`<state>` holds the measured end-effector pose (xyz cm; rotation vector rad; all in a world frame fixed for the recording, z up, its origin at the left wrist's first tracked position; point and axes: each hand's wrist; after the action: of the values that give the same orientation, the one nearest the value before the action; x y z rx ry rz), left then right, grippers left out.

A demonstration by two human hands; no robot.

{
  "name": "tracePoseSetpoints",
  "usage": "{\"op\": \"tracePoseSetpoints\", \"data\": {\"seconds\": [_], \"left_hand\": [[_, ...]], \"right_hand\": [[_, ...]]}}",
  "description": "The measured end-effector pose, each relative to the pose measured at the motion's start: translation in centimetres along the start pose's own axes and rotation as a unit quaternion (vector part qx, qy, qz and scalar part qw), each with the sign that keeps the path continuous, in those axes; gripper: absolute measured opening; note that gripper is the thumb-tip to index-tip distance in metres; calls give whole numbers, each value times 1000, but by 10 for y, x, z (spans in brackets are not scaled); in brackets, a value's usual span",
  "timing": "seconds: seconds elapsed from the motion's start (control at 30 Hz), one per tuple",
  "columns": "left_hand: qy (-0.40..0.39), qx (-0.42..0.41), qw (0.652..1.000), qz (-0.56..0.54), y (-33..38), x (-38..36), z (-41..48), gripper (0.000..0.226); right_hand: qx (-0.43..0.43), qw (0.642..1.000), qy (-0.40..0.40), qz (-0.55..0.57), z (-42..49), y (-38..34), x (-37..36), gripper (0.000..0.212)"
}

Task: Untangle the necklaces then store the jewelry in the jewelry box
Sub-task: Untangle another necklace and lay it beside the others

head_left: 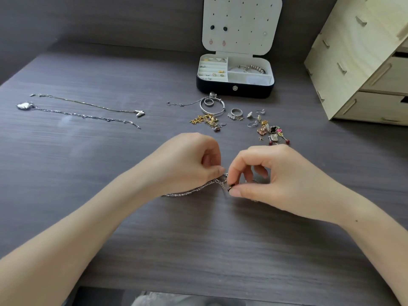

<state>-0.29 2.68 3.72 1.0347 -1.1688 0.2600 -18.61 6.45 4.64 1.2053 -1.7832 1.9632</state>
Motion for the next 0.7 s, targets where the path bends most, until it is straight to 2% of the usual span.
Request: {"op": "tracePoseSetpoints", "data": {"seconds": [0.2,0.33,0.53,0.7], "left_hand": [[27,-9,998,47,-1,-8,1,10],[41,-5,998,44,-4,-9,1,11],[65,-12,996,60,-6,-11,1,6],[89,-17,993,72,-8,-11,3,7]], "right_hand": [[21,999,-32,-18,-2,-1,2,5],[11,1000,-15,-17,-1,1,7,6],[-48,994,63,-72,3,11,1,9],[-55,990,66,-116,5,16,-4,11]]}}
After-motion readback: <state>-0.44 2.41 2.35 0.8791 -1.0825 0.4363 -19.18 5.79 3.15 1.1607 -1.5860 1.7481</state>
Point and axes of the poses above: each hand's wrist, its own z-axis towards the middle knuckle, its own x-axis out of the back of the hand, y = z × x, and after that the axes turned 11 degrees about -x, right-handed
